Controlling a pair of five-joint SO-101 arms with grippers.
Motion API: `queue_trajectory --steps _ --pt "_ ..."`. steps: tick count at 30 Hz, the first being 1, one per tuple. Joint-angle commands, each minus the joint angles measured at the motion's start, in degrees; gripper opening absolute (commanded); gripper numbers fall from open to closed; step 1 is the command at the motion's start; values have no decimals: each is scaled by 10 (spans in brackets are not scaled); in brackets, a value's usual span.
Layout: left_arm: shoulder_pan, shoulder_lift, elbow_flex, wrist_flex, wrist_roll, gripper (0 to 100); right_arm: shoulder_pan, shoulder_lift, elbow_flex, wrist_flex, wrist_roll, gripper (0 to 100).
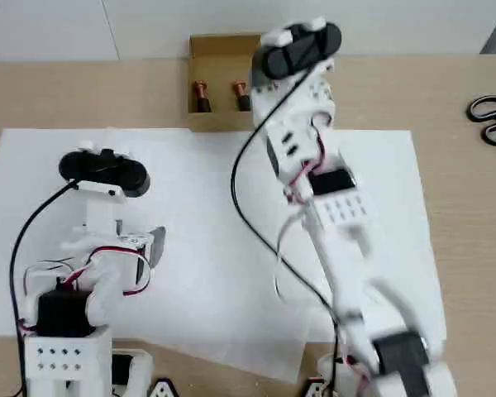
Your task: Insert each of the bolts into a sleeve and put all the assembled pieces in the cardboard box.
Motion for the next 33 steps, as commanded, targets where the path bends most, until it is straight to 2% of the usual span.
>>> queue_trajectory --steps 1,12,24,30,33 --pt "-4 -3 10 -3 2 211 18 123 -119 -72 6 4" --pt "-4 -3 19 1 2 210 29 410 -369 -76 4 4" --pt "-4 -3 19 1 2 210 31 537 -447 -77 4 14" --pt "-4 -3 19 1 2 210 31 555 -447 -74 5 166" --pt "-4 -3 19 1 2 210 31 555 -447 -76 5 181"
